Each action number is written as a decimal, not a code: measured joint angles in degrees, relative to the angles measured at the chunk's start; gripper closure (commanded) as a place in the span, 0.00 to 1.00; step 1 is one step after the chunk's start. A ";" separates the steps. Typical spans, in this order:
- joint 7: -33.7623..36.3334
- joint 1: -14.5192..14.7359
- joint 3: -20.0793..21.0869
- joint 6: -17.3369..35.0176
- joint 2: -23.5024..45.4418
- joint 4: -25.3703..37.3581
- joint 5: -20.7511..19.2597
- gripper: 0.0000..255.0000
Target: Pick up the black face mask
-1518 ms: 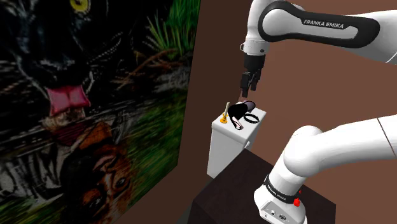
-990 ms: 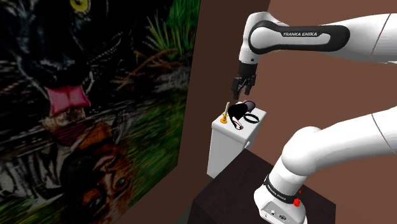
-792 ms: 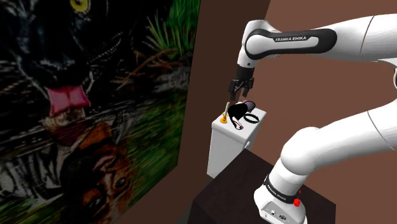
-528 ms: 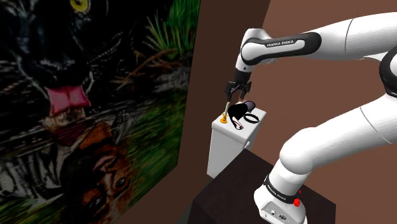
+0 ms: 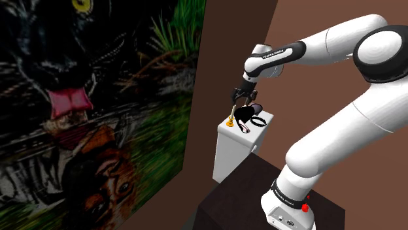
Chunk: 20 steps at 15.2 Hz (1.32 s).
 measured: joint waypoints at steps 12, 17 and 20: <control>-1.37 -0.72 -3.99 13.55 11.09 -0.14 5.94 0.00; -1.37 -0.71 -3.99 13.99 11.13 -0.49 5.97 1.00; -1.38 -0.71 -3.99 14.01 11.13 -0.49 5.97 1.00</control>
